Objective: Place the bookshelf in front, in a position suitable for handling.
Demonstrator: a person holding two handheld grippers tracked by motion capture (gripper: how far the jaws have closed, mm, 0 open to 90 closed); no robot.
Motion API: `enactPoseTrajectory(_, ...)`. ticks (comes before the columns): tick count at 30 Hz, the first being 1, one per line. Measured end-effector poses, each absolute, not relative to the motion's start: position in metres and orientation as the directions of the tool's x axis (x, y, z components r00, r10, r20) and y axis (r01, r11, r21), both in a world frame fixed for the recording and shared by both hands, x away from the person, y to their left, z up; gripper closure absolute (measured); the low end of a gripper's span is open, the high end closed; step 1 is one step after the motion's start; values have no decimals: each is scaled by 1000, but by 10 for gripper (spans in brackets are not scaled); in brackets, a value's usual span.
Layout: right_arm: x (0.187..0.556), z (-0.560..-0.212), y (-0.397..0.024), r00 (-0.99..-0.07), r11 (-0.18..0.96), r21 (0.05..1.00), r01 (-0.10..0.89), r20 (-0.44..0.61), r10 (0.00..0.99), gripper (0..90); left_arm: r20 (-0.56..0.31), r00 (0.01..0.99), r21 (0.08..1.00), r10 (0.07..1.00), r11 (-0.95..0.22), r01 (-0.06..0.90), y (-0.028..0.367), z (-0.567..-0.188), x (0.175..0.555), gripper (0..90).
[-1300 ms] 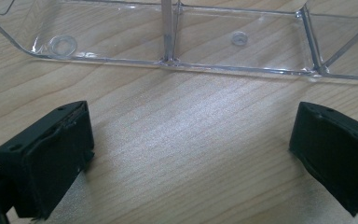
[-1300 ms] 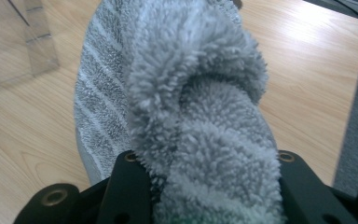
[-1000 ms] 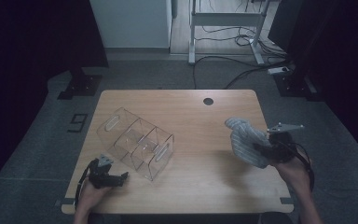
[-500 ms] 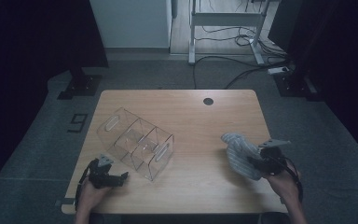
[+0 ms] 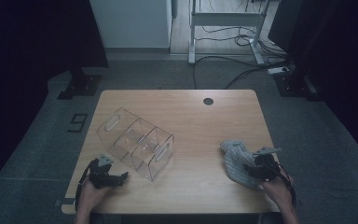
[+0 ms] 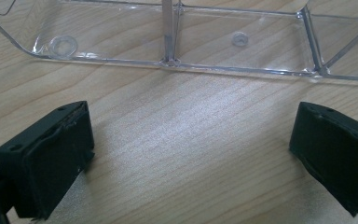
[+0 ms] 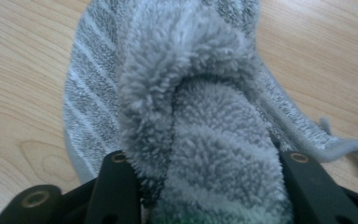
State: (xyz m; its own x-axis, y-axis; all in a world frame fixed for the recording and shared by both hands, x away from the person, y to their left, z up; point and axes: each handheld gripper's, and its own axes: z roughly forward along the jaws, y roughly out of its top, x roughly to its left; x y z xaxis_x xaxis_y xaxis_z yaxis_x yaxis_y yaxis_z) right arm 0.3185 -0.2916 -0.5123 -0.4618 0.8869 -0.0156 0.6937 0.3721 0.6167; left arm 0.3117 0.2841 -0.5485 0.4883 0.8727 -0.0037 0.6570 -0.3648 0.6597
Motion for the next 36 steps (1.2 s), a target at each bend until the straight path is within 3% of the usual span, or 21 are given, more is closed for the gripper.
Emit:
enactPoseTrajectory(3, 318, -515, -292, -468, 380, 611, 695, -18, 884, 508, -3, 489, 659, 872, -366, 657, 284, -548, 312, 0)
enactPoseTrajectory(6, 318, -513, -291, -484, 384, 623, 681, -10, 875, 370, -3, 488, 659, 873, -365, 657, 284, -548, 312, 0)
enactPoseTrajectory(11, 317, -509, -292, -497, 374, 639, 672, 14, 868, 255, -5, 491, 659, 871, -366, 657, 284, -548, 311, 0)
enactPoseTrajectory(19, 311, -496, -293, -526, 373, 673, 639, 29, 850, 149, -5, 495, 650, 869, -373, 662, 285, -547, 312, 0)
enactPoseTrajectory(36, 316, -468, -281, -570, 386, 706, 594, 31, 821, 101, -21, 502, 662, 864, -364, 655, 300, -536, 307, 0)
